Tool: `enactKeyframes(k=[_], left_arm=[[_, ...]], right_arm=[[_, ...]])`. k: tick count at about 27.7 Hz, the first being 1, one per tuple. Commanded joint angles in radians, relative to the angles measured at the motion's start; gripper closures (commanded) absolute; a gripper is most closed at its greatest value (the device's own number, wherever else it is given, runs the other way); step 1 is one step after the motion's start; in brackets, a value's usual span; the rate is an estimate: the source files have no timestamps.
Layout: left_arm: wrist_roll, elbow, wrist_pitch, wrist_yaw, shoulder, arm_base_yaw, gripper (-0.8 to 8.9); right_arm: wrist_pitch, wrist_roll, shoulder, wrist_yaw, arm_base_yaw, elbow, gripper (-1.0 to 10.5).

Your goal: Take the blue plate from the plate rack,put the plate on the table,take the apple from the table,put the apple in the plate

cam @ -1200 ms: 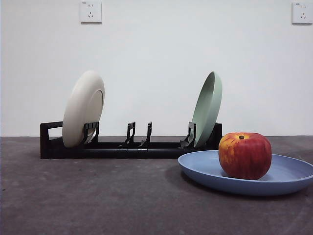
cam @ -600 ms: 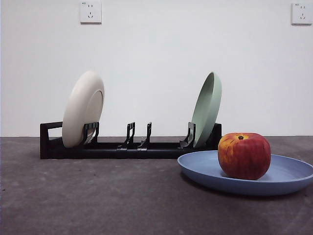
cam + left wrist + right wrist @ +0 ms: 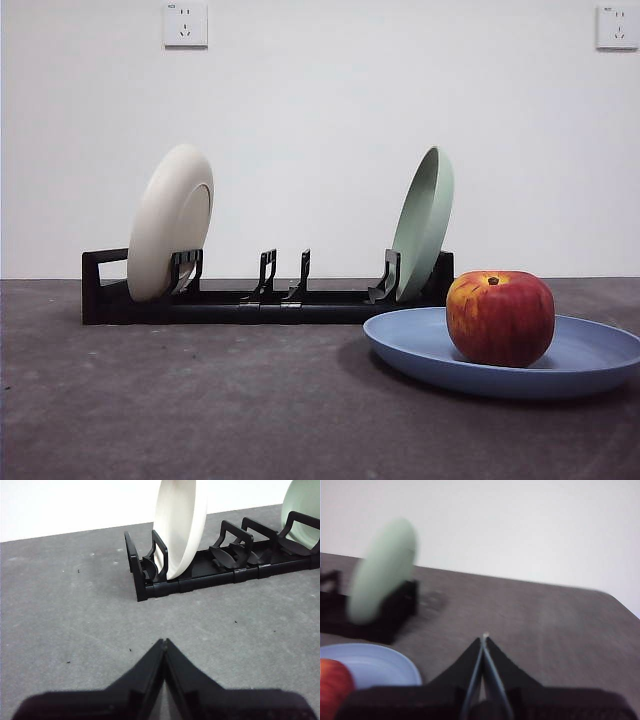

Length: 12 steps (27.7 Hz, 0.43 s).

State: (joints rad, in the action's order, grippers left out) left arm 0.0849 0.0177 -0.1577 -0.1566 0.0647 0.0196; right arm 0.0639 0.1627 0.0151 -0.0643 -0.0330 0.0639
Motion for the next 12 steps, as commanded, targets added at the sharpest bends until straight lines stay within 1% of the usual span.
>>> enactKeyframes(k=[1, 3, 5, 7, 12], left_arm=[[-0.006, -0.009, 0.0, 0.0, 0.001, -0.001, 8.17], [-0.006, -0.009, 0.001, 0.0, 0.001, -0.001, 8.17], [-0.006, -0.009, 0.0, 0.0, 0.002, -0.001, 8.17], [-0.006, -0.009, 0.001, 0.0, 0.002, -0.001, 8.17], [-0.006, -0.009, 0.001, 0.0, 0.003, -0.001, 8.17]], right_arm=[[-0.008, -0.042, -0.008, 0.032, -0.001, -0.036, 9.5], [0.014, -0.071, -0.008, 0.038, -0.001, -0.05, 9.5], [0.074, -0.114, -0.008, 0.075, -0.001, -0.05, 9.5], [0.114, -0.137, -0.008, 0.093, -0.001, -0.05, 9.5], [0.122, -0.137, -0.007, 0.099, -0.001, -0.05, 9.5]])
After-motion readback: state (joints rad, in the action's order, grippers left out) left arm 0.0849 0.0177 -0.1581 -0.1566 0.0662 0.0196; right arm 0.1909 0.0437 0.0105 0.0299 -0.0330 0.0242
